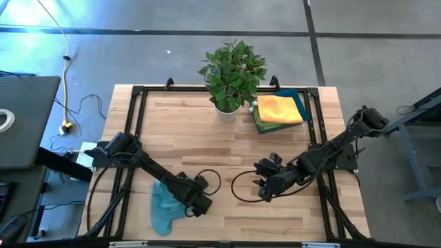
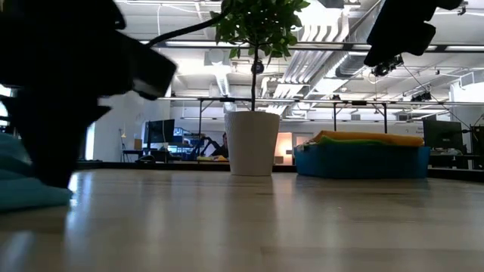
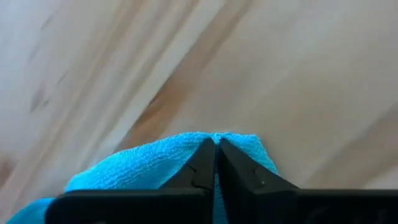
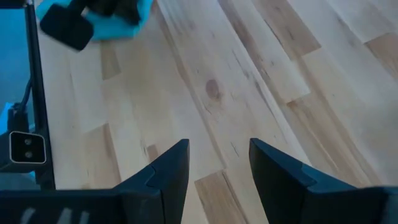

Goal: Sort microfiber towel by color & place in baskets
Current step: Fold the blue towel

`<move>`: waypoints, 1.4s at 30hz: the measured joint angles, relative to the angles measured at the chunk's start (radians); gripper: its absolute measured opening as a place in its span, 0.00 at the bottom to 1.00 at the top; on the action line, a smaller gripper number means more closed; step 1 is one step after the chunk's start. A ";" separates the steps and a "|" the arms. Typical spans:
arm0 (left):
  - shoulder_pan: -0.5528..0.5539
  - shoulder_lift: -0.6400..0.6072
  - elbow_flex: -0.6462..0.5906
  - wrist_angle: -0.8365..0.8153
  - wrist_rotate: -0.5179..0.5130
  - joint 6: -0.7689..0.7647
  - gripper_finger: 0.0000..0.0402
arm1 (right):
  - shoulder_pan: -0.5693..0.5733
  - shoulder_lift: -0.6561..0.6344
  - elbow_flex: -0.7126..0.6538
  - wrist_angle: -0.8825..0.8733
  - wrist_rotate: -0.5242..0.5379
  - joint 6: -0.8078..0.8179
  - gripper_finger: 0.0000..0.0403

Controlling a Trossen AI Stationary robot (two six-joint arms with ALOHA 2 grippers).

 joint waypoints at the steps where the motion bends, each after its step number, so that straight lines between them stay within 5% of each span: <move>1: 0.006 0.000 0.000 0.036 -0.003 0.026 0.02 | -0.002 0.000 0.000 0.000 0.003 0.000 0.39; 20: 0.323 0.002 0.000 0.840 -0.213 0.535 0.00 | -0.004 0.000 0.000 0.000 0.141 0.052 0.39; 24: 0.391 0.002 0.000 0.894 -0.224 0.603 0.03 | -0.004 0.000 0.000 0.001 0.154 0.078 0.39; 28: 0.432 0.002 0.000 0.873 -0.109 0.690 0.09 | -0.004 0.000 0.000 0.019 0.154 0.079 0.39; 38: 0.463 0.002 0.000 0.880 -0.035 0.797 0.37 | -0.004 0.000 0.000 0.042 0.155 0.091 0.39; 42: 0.450 -0.017 -0.001 0.815 0.079 0.927 0.44 | -0.004 0.022 0.000 0.067 0.162 0.100 0.39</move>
